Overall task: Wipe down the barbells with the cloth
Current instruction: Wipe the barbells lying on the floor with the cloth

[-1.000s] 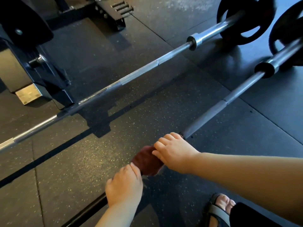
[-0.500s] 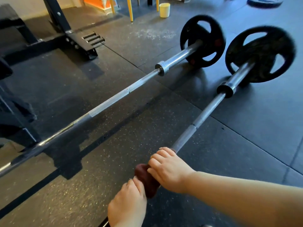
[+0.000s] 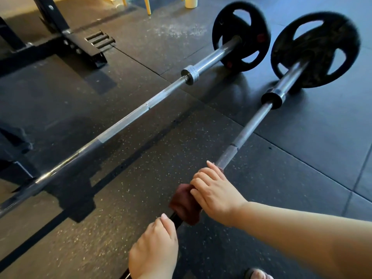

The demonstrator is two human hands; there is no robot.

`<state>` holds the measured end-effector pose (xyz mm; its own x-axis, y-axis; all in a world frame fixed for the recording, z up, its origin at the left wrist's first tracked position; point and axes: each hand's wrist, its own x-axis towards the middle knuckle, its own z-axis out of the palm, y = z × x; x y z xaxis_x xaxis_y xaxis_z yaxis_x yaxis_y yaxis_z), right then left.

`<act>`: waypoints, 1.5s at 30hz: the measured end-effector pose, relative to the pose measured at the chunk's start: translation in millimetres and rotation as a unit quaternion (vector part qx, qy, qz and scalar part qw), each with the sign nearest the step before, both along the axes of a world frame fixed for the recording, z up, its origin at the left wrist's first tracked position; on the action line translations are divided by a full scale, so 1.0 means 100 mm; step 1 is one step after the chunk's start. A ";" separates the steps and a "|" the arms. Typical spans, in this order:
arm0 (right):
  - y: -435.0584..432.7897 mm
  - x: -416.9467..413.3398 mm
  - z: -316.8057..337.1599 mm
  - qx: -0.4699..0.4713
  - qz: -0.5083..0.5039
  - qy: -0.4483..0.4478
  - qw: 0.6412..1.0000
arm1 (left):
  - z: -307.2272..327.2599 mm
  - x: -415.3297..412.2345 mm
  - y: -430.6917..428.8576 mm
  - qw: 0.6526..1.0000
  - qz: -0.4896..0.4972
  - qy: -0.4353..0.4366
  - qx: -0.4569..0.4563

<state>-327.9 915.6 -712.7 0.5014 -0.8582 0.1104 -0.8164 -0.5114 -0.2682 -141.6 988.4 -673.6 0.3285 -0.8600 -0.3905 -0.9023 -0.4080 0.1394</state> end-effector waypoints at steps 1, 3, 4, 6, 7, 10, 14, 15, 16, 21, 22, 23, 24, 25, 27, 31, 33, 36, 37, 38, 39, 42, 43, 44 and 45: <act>-0.04 -0.05 -0.01 -0.007 0.019 0.006 1.000 | 0.00 0.01 0.00 1.000 -0.005 0.005 0.003; -0.13 -0.17 -0.05 -0.025 0.039 0.021 0.999 | 0.00 0.02 0.00 1.000 -0.019 0.011 0.013; -0.18 -0.22 -0.07 -0.033 0.024 0.020 0.999 | 0.01 0.02 -0.01 0.999 -0.025 0.009 0.019; -0.26 -0.26 -0.06 -0.037 -0.057 -0.002 0.998 | 0.01 0.03 -0.02 0.999 -0.031 0.008 0.027; -0.26 -0.22 -0.05 -0.039 -0.109 -0.016 0.993 | 0.01 0.03 -0.02 0.999 -0.031 0.009 0.031; -0.14 0.01 0.00 -0.035 -0.158 -0.044 0.986 | 0.01 -0.03 -0.10 0.999 -0.042 -0.001 0.034; -0.07 0.01 -0.01 -0.028 0.032 -0.023 0.999 | -0.02 -0.25 -0.35 0.997 -0.076 0.016 0.015; -0.17 -0.12 -0.02 -0.036 0.063 -0.012 0.997 | -0.04 -0.29 -0.39 0.996 -0.087 0.022 0.018; -0.30 -0.28 -0.04 -0.048 0.069 -0.006 0.996 | -0.05 -0.30 -0.43 0.995 -0.096 0.025 0.024; -0.84 -0.91 -0.05 -0.066 -0.157 -0.027 0.985 | -0.02 -0.28 -0.45 0.991 -0.120 0.025 0.057; -0.83 -0.86 -0.06 -0.063 -0.189 -0.040 0.979 | -0.01 -0.28 -0.46 0.991 -0.120 0.028 0.059; -0.77 -0.75 -0.06 -0.061 -0.207 -0.060 0.975 | -0.01 -0.28 -0.47 0.991 -0.120 0.029 0.059; -0.65 -0.61 -0.05 -0.054 -0.204 -0.079 0.974 | -0.02 -0.29 -0.48 0.991 -0.117 0.026 0.057; -0.50 -0.46 -0.05 -0.044 -0.169 -0.085 0.981 | -0.03 -0.30 -0.47 0.992 -0.115 0.024 0.052; -0.20 -0.24 -0.05 -0.014 -0.052 -0.067 0.996 | -0.05 -0.30 -0.44 0.993 -0.107 0.021 0.044; -0.23 -0.43 -0.05 0.001 0.083 -0.022 0.996 | -0.04 -0.29 -0.40 0.994 -0.099 0.024 0.029; -0.44 -0.68 -0.07 -0.001 0.021 -0.028 0.999 | -0.05 -0.30 -0.40 0.994 -0.109 0.021 0.018; -0.51 -0.83 -0.04 0.001 -0.175 -0.078 0.981 | -0.07 -0.31 -0.39 0.993 -0.119 0.007 0.001; -0.46 -0.73 -0.04 0.012 -0.204 -0.100 0.974 | -0.08 -0.32 -0.39 0.993 -0.120 0.001 -0.007; -0.37 -0.58 -0.01 0.029 -0.203 -0.114 0.972 | -0.08 -0.32 -0.40 0.993 -0.119 -0.003 -0.012; -0.27 -0.41 0.02 0.047 -0.169 -0.119 0.977 | -0.09 -0.33 -0.40 0.993 -0.114 -0.003 -0.017; -0.01 -0.10 -0.01 0.057 -0.013 -0.100 0.993 | -0.10 -0.33 -0.41 0.994 -0.106 -0.001 -0.020; -0.02 -0.15 -0.02 0.049 0.022 -0.087 0.995 | -0.11 -0.33 -0.41 0.994 -0.104 -0.001 -0.025; -0.09 -0.26 -0.04 0.034 0.042 -0.076 0.996 | -0.11 -0.34 -0.42 0.994 -0.104 -0.004 -0.029; -0.18 -0.38 -0.06 0.024 0.044 -0.069 0.996 | -0.11 -0.35 -0.42 0.994 -0.105 -0.007 -0.029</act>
